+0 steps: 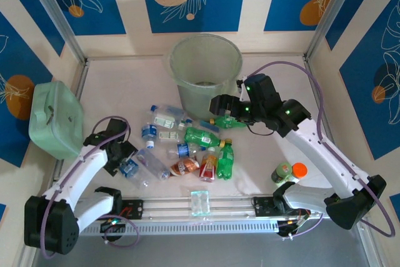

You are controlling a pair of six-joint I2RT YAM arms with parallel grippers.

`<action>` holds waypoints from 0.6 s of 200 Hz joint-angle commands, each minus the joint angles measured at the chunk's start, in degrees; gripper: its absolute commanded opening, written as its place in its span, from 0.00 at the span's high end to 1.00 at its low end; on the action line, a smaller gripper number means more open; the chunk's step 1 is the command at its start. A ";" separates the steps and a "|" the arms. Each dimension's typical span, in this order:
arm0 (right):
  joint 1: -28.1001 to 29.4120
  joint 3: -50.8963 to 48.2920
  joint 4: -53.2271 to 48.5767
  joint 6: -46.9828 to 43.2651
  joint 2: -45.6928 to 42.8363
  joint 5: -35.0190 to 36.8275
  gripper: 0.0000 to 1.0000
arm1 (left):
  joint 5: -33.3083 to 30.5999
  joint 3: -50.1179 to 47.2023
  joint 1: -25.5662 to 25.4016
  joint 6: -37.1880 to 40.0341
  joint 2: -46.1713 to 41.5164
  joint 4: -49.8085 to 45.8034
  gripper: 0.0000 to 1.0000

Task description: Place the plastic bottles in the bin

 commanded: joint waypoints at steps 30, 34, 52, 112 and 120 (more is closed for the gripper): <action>0.33 1.51 0.86 -0.52 -0.01 0.18 0.00 | 4.15 -4.75 0.71 -2.98 3.04 5.36 0.26; 0.33 1.59 0.69 -0.61 0.07 0.16 0.00 | 4.08 -4.73 0.72 -2.90 3.16 5.44 0.26; 0.33 2.11 0.07 -0.81 0.25 0.03 0.00 | 3.50 -4.65 0.69 -2.60 2.75 5.37 0.30; 0.50 3.13 0.57 -0.18 0.34 -0.36 0.00 | 1.79 -2.86 0.75 -0.84 0.65 3.35 0.41; 0.59 3.48 0.55 -0.09 0.44 -0.52 0.00 | 1.24 -2.23 0.75 -0.44 0.21 2.64 0.42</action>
